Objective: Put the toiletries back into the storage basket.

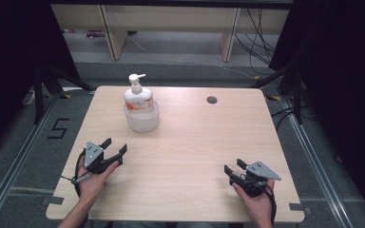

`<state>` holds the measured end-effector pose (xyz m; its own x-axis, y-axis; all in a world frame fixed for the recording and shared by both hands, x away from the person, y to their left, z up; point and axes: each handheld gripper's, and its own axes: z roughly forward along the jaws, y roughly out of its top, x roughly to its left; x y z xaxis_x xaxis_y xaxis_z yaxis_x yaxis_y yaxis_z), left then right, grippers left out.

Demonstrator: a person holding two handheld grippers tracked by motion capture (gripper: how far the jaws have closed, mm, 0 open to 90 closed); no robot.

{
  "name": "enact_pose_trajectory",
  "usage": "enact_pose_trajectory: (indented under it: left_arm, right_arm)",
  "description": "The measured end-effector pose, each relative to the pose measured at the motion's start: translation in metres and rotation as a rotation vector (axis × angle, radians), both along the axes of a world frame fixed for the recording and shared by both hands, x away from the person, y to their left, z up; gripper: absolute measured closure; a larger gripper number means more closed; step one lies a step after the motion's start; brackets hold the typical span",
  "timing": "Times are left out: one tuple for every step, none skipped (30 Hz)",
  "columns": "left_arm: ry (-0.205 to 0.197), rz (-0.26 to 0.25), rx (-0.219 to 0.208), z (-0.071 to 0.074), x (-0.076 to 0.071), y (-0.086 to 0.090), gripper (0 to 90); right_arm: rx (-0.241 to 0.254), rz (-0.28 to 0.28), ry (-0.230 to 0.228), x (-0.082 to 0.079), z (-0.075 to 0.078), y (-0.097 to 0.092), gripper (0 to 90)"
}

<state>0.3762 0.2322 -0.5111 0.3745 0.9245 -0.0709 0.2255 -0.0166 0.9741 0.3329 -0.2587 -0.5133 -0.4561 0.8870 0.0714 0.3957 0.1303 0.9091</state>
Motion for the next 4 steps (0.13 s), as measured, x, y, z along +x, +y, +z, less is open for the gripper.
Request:
enact_pose_trajectory:
  left_arm:
    - [0.002, -0.001, 0.002, -0.0002, -0.0003, 0.0002, 30.1]
    - [-0.003, -0.007, -0.002, -0.0013, 0.0004, 0.0002, 30.1]
    - [0.007, -0.002, 0.004, -0.0014, -0.0001, 0.0003, 30.1]
    - [0.009, -0.001, 0.005, -0.0021, 0.0002, 0.0001, 30.1]
  right_arm:
    - [0.000, 0.000, 0.000, 0.0000, 0.0000, 0.0000, 40.5]
    - [0.003, 0.000, -0.001, 0.0001, -0.0001, -0.0002, 40.5]
    - [0.007, -0.004, 0.002, 0.0000, -0.0001, -0.0005, 40.5]
    - [0.037, 0.002, 0.012, 0.0005, -0.0011, 0.0013, 40.4]
